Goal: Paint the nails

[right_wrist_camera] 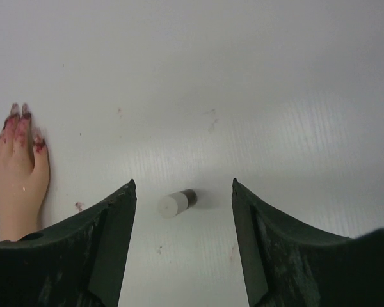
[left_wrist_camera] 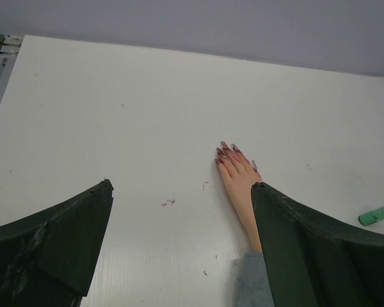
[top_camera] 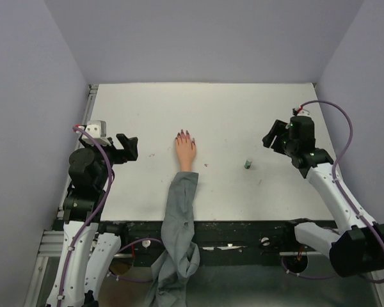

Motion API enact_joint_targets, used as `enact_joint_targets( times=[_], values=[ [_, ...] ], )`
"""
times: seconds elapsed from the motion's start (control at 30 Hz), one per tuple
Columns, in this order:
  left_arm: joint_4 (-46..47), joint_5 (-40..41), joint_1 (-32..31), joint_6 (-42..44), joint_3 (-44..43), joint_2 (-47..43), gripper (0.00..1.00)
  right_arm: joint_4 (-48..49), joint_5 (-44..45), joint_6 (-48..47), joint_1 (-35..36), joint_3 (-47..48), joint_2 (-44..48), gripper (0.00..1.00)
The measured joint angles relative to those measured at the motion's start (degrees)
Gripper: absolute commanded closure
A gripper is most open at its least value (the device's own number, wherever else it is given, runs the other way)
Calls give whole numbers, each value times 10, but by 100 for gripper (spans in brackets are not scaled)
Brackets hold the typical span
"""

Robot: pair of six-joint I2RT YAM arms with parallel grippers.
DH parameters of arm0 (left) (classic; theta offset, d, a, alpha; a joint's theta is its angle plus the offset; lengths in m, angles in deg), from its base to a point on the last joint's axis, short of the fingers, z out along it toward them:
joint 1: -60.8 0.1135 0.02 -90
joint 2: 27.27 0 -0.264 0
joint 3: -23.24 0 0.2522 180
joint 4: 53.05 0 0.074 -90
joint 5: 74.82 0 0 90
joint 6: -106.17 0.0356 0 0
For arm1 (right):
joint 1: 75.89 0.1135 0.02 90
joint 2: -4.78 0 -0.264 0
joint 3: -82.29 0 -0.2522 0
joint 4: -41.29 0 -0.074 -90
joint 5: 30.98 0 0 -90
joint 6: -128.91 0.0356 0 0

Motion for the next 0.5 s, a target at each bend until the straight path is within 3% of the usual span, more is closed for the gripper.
enact_joint_targets(
  times=[0.23, 0.5],
  values=[
    [0, 0, 0, 5, 0, 6, 1, -51, 82, 9, 157, 37, -99, 41],
    [-3, -2, 0, 6, 0, 16, 1, -94, 143, 14, 196, 37, -166, 44]
  ],
)
